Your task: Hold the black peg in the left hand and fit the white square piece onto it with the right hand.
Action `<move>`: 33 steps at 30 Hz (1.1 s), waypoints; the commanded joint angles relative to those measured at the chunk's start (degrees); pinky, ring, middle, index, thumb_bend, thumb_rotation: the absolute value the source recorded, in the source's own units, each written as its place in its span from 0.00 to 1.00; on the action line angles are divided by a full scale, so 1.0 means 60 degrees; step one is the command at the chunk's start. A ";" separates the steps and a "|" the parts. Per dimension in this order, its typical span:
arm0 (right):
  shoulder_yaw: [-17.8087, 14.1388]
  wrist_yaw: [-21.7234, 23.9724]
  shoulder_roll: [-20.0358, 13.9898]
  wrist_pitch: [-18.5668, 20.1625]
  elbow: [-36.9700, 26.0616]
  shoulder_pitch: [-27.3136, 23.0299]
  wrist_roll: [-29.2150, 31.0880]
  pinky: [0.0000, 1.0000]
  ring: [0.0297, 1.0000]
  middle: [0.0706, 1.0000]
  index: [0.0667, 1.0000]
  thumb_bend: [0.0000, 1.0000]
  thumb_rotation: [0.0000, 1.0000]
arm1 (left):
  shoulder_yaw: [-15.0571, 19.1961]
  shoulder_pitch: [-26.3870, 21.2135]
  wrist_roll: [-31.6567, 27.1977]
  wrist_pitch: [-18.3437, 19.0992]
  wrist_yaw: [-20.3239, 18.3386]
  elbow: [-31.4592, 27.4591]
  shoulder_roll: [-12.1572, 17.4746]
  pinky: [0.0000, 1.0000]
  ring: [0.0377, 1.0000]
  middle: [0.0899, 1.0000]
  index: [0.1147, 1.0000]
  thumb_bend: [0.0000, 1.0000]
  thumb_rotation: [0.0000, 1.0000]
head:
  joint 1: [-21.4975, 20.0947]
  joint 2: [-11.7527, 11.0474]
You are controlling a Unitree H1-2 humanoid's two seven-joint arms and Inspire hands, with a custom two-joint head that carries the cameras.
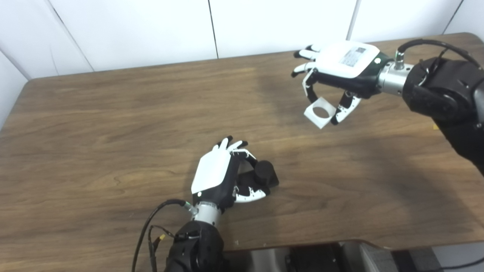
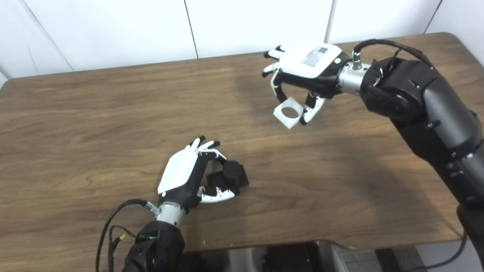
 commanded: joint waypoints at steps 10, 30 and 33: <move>-0.0321 0.0265 0.0332 0.0390 -0.1397 -0.0303 0.0699 1.00 1.00 0.85 0.45 0.53 0.15 | 0.0049 0.0050 0.0465 0.0146 -0.0573 0.0223 -0.0088 1.00 1.00 0.89 0.42 0.51 0.08 | 0.0027 -0.0021; 0.0199 0.1098 0.0985 0.0312 -0.2142 -0.0399 0.0679 1.00 1.00 0.86 0.45 0.53 0.15 | 0.0103 0.0024 0.0632 0.0154 -0.0657 0.0259 -0.0236 1.00 1.00 0.89 0.42 0.51 0.08 | 0.0180 -0.0074; 0.0323 0.1158 0.1085 0.0263 -0.2109 -0.0402 0.0609 1.00 1.00 0.86 0.45 0.52 0.15 | 0.0070 0.0002 0.0710 0.0135 -0.0669 0.0262 -0.0204 1.00 1.00 0.89 0.42 0.51 0.08 | 0.0163 -0.0071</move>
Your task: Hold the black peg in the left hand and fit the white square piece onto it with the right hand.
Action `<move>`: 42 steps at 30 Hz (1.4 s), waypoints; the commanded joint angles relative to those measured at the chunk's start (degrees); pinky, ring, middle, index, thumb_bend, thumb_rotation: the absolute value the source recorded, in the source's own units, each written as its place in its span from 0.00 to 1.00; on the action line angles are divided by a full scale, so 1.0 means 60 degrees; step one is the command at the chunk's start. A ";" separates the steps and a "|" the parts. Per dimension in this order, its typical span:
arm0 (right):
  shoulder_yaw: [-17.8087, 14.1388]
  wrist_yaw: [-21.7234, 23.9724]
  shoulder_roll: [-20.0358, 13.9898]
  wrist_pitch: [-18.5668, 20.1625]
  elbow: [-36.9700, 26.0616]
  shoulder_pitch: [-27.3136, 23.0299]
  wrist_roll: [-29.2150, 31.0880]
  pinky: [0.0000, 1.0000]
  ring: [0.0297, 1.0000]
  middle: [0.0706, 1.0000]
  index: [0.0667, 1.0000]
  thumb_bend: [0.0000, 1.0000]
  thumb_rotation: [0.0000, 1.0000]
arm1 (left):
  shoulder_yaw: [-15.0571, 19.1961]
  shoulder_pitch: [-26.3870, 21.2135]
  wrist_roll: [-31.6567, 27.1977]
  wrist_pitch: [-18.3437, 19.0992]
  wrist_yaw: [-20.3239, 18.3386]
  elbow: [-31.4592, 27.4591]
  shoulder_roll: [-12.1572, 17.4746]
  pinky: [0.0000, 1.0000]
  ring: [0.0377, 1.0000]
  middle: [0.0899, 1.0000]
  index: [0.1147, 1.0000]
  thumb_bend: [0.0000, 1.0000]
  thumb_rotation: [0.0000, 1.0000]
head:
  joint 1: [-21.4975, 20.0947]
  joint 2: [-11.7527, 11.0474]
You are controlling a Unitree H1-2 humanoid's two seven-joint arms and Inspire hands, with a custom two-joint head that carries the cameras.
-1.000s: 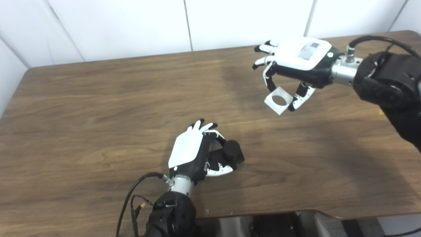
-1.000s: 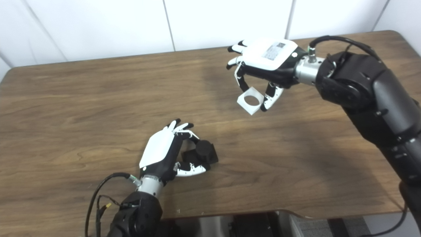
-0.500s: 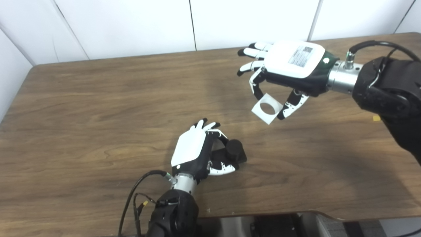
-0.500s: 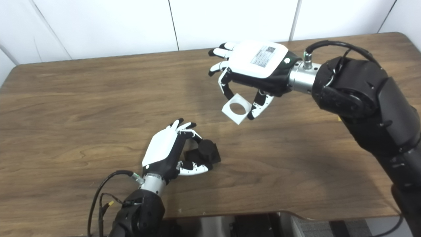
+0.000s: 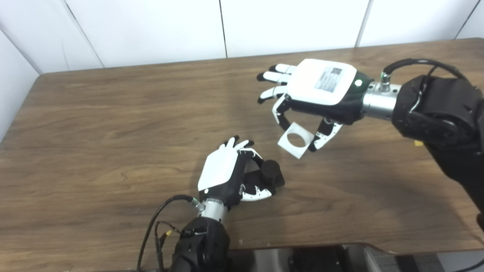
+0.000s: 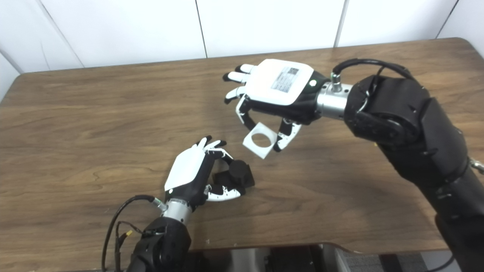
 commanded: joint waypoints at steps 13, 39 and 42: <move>0.0395 0.0129 0.0406 -0.0264 -0.0017 -0.0396 -0.0198 1.00 1.00 0.88 0.45 0.52 0.16 | -0.0036 0.0065 0.0273 0.0128 -0.0321 0.0259 -0.0022 1.00 1.00 0.89 0.42 0.51 0.08 | 0.0141 -0.0038; 0.1089 0.0290 0.0731 -0.0855 0.0712 -0.0377 -0.0858 1.00 1.00 0.90 0.46 0.52 0.16 | -0.0067 -0.0008 0.0283 0.0085 -0.0111 0.0464 -0.0078 1.00 1.00 0.89 0.42 0.51 0.08 | 0.0201 -0.0136; 0.1094 0.0263 0.0814 -0.0868 0.0834 -0.0410 -0.0898 1.00 1.00 0.91 0.46 0.52 0.16 | -0.0053 -0.0009 0.0256 0.0071 -0.0092 0.0484 -0.0095 1.00 1.00 0.89 0.42 0.51 0.08 | 0.0194 -0.0148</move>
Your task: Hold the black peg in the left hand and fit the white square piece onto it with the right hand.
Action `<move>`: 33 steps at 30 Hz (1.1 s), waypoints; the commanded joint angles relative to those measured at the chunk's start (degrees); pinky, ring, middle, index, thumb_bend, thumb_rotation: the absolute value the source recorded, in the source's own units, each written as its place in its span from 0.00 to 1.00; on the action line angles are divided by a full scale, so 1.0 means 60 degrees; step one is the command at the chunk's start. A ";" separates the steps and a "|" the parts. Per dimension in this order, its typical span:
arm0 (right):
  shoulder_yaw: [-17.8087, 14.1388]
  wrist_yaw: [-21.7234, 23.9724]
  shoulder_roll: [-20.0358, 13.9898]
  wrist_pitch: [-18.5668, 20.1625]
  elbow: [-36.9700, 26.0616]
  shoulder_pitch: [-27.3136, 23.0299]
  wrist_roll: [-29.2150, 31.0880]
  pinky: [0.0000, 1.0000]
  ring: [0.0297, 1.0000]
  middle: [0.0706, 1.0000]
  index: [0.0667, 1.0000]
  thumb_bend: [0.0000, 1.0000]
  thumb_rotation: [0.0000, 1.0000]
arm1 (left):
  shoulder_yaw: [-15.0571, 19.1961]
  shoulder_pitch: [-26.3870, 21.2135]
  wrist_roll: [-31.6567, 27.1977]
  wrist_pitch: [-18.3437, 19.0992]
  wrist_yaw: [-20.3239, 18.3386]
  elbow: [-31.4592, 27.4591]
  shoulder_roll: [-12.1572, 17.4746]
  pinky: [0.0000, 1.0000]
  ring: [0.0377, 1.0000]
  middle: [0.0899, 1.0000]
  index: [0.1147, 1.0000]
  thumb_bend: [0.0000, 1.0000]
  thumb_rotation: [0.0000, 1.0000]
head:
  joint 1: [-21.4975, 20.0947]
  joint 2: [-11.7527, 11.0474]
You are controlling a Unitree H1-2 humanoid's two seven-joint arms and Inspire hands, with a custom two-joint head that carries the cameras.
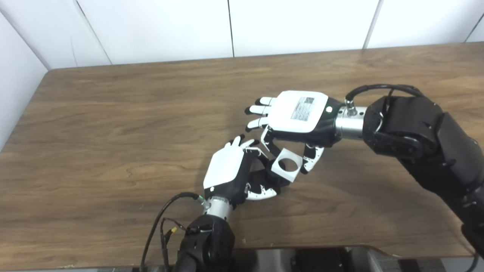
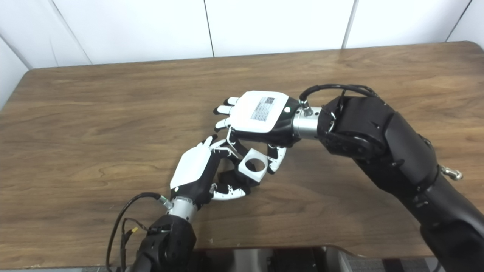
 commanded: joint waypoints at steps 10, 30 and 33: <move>-0.0083 -0.0340 0.0203 -0.0420 0.0210 -0.0388 -0.0019 1.00 1.00 0.91 0.46 0.52 0.16 | -0.0066 0.0018 0.0279 0.0131 -0.0157 0.0380 -0.0119 1.00 1.00 0.89 0.42 0.51 0.08 | 0.0072 0.0061; 0.0077 -0.0653 0.0493 -0.0756 0.0510 -0.0298 -0.0351 1.00 1.00 0.91 0.46 0.52 0.16 | -0.0066 -0.0008 0.0411 0.0139 -0.0189 0.0440 -0.0257 1.00 1.00 0.89 0.42 0.51 0.08 | 0.0153 0.0116; 0.0069 -0.0709 0.0514 -0.0831 0.0566 -0.0230 -0.0397 1.00 1.00 0.91 0.45 0.52 0.16 | -0.0070 -0.0016 0.0416 0.0140 -0.0176 0.0442 -0.0263 1.00 1.00 0.88 0.42 0.51 0.08 | 0.0151 0.0110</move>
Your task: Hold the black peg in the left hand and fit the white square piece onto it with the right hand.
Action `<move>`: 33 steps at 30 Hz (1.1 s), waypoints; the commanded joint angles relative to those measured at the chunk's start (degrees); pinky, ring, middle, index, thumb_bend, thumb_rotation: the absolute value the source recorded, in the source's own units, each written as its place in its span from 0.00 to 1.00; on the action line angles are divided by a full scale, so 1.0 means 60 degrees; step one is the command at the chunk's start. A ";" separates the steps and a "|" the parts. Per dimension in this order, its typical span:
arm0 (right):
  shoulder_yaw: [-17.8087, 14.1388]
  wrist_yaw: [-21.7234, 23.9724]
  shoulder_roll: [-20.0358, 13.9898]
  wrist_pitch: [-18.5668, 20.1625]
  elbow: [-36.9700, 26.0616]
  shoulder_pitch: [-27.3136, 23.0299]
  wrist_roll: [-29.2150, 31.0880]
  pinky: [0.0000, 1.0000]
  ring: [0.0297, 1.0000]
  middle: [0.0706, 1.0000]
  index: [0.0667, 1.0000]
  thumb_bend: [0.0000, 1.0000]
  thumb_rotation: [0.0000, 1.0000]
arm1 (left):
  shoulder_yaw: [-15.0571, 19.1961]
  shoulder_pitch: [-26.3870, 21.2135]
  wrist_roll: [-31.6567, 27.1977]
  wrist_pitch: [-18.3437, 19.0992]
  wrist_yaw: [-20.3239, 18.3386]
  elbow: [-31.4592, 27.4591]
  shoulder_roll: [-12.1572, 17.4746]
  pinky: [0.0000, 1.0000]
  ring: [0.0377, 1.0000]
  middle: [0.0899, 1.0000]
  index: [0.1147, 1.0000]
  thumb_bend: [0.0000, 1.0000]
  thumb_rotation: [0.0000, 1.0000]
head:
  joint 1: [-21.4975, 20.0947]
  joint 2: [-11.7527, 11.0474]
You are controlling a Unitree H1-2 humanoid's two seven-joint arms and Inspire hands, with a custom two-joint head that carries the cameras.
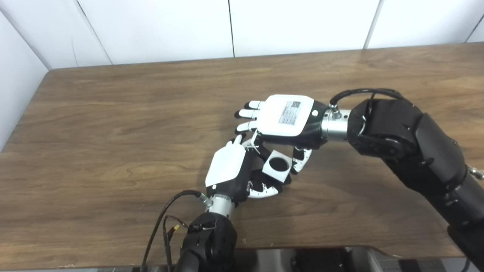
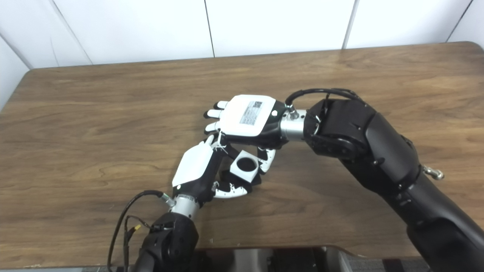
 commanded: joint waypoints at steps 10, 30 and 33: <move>-0.0132 -0.0598 0.0026 -0.0381 -0.0010 -0.0127 0.0002 1.00 1.00 0.91 0.45 0.52 0.16 | -0.0032 0.0010 0.0358 0.0143 -0.0237 0.0336 -0.0192 1.00 1.00 0.89 0.42 0.51 0.08 | 0.0042 0.0004; -0.0305 -0.0384 -0.0028 -0.0045 0.0045 0.0081 -0.0002 1.00 1.00 0.90 0.58 1.00 0.41 | -0.0032 0.0111 0.0259 0.0038 -0.0049 0.0334 -0.0137 1.00 1.00 0.88 0.42 0.51 0.08 | 0.0033 0.0003; -0.0323 -0.0307 -0.0066 -0.0041 0.0048 0.0062 -0.0015 1.00 1.00 0.90 0.58 1.00 0.42 | -0.0055 0.0124 0.0302 0.0044 -0.0044 0.0314 -0.0113 1.00 1.00 0.88 0.42 0.51 0.08 | 0.0045 0.0016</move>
